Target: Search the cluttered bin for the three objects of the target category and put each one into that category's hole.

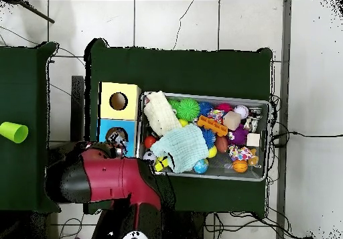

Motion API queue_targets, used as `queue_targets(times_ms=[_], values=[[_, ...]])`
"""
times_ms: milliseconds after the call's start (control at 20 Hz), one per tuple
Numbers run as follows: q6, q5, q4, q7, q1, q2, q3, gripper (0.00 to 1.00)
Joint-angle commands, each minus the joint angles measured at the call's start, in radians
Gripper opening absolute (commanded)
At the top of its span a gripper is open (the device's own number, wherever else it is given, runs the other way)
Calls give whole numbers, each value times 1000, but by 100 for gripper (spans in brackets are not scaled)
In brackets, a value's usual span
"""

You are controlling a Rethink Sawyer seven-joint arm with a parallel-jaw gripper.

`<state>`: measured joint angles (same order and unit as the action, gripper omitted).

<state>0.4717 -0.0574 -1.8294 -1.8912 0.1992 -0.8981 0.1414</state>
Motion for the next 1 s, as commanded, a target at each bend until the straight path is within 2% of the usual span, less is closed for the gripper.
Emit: queue_targets(times_ms=[50, 450, 1000], values=[[107, 12, 56, -95, -28, 20, -36, 0], [-32, 33, 58, -107, -35, 100, -38, 0], [-98, 36, 50, -110, -41, 131, -39, 0]])
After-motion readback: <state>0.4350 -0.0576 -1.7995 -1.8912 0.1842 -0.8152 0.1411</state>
